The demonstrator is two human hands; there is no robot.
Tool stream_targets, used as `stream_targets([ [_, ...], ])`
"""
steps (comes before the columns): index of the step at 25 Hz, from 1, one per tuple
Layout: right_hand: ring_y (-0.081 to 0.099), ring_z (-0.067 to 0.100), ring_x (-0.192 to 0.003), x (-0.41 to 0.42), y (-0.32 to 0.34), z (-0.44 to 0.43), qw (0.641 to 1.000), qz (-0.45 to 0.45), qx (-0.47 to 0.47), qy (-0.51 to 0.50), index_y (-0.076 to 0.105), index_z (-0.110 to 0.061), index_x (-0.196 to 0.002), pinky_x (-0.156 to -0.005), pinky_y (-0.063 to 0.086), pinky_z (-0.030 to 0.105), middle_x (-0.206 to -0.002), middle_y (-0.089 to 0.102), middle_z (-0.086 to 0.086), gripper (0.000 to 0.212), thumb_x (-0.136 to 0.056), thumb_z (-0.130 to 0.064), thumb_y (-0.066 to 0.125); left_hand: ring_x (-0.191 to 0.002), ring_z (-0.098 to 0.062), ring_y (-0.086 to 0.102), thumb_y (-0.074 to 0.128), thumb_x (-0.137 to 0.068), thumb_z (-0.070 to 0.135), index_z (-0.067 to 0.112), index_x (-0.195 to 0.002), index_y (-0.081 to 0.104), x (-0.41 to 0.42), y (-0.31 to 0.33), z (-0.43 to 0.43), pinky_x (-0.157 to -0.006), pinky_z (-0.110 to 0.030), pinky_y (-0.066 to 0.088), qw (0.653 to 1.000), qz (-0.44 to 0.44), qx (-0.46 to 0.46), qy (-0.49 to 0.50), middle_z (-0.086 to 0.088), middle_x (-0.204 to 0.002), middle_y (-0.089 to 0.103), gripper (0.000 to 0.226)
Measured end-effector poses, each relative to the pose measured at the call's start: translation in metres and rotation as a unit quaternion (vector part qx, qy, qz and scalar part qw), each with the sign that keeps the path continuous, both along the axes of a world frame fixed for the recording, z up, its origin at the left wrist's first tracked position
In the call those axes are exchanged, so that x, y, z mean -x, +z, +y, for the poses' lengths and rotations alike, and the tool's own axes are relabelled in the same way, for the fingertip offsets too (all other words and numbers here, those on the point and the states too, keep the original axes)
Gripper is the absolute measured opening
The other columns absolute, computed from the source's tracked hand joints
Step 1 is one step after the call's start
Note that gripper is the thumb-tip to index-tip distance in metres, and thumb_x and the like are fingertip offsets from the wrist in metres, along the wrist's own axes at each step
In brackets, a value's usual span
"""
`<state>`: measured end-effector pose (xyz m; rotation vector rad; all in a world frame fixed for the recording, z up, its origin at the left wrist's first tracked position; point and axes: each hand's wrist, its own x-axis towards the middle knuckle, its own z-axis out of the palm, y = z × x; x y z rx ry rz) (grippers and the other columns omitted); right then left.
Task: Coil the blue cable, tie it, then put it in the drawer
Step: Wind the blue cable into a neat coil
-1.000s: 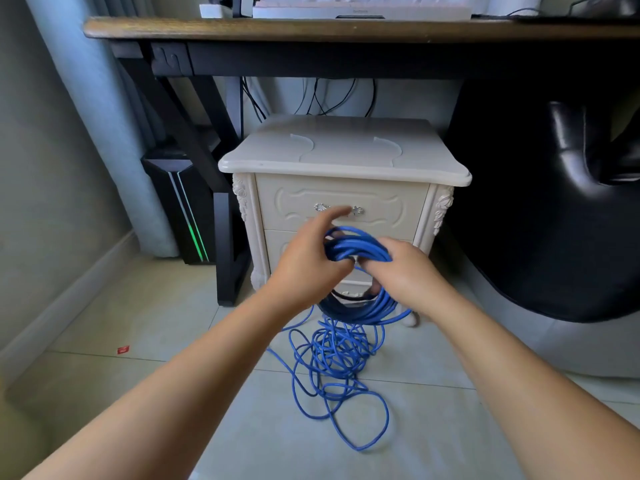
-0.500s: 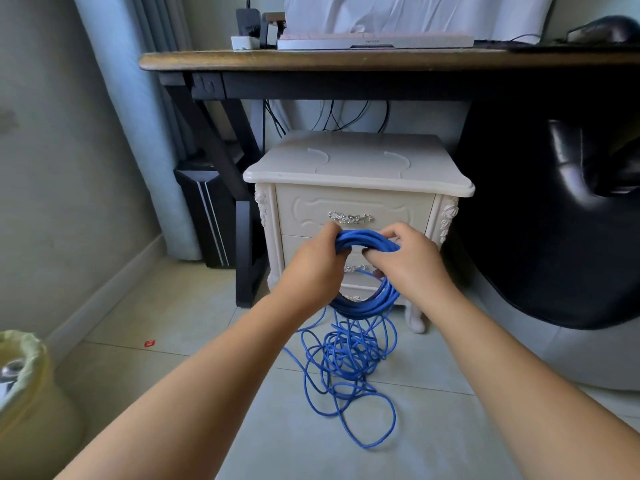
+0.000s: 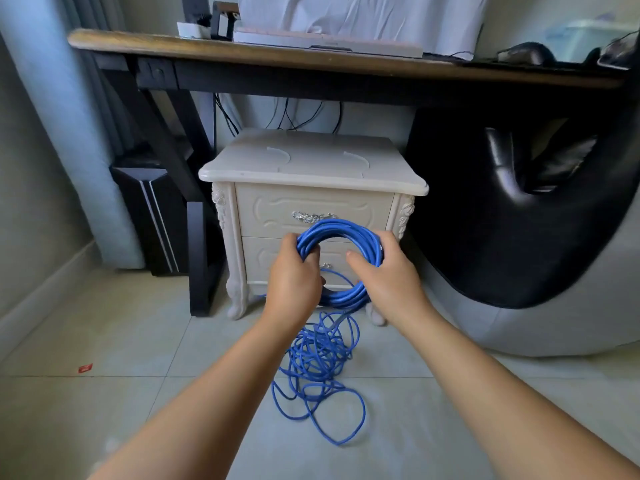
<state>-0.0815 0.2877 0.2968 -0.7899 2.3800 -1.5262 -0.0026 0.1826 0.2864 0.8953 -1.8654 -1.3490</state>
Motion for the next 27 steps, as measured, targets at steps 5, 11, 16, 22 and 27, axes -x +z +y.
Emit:
stream_targets([
  [5,0.062,0.02,-0.065,0.01,-0.017,-0.011,0.999,-0.047,0.004,0.006,0.051,-0.04,-0.105,-0.046,0.041,0.024,-0.084,0.069,0.0,0.027,-0.081,-0.038,0.063,-0.074,-0.031,0.064,0.046,-0.1,0.023,0.02,-0.1,0.049,0.013,-0.018,-0.007,-0.067,-0.045,0.05,0.999,0.003,0.034,0.029,-0.001,-0.07,0.059,0.005],
  [11,0.07,0.026,-0.076,0.014,-0.035,-0.032,0.993,-0.115,0.039,0.007,0.045,-0.037,-0.095,-0.061,0.061,0.04,-0.086,0.073,0.001,0.019,-0.091,-0.02,0.053,-0.075,-0.034,0.061,0.046,-0.098,0.023,0.026,-0.091,0.047,0.034,-0.037,-0.008,-0.068,-0.051,0.051,0.994,0.037,-0.039,0.09,-0.006,-0.075,0.06,0.008],
  [16,0.071,0.028,-0.058,0.024,-0.043,-0.037,0.97,-0.217,0.101,0.028,0.05,-0.024,-0.106,-0.052,0.06,0.044,-0.075,0.071,0.013,0.034,-0.088,0.004,0.047,-0.06,-0.015,0.062,0.05,-0.096,0.021,0.021,-0.096,0.052,0.036,-0.043,-0.008,-0.058,-0.027,0.048,0.99,0.04,-0.122,0.062,-0.008,-0.076,0.065,0.002],
  [22,0.06,0.011,-0.046,0.052,-0.032,-0.032,0.995,-0.013,-0.07,0.071,0.052,-0.03,-0.101,-0.043,0.047,0.022,-0.071,0.068,0.013,0.033,-0.089,-0.001,0.041,-0.071,-0.009,0.061,0.066,-0.086,0.027,0.023,-0.102,0.062,0.022,-0.038,-0.032,-0.067,-0.023,0.046,0.993,-0.104,-0.01,-0.051,0.01,-0.082,0.068,0.017],
  [27,0.059,0.034,-0.085,0.043,-0.037,-0.032,0.914,0.224,-0.278,0.192,0.043,-0.039,-0.125,-0.073,0.051,0.039,-0.094,0.065,0.004,0.044,-0.091,-0.012,0.047,-0.076,-0.007,0.062,0.062,-0.086,0.013,0.028,-0.121,0.055,0.018,-0.035,-0.035,-0.067,-0.015,0.046,0.967,-0.142,0.131,-0.168,0.008,-0.092,0.068,0.039],
])
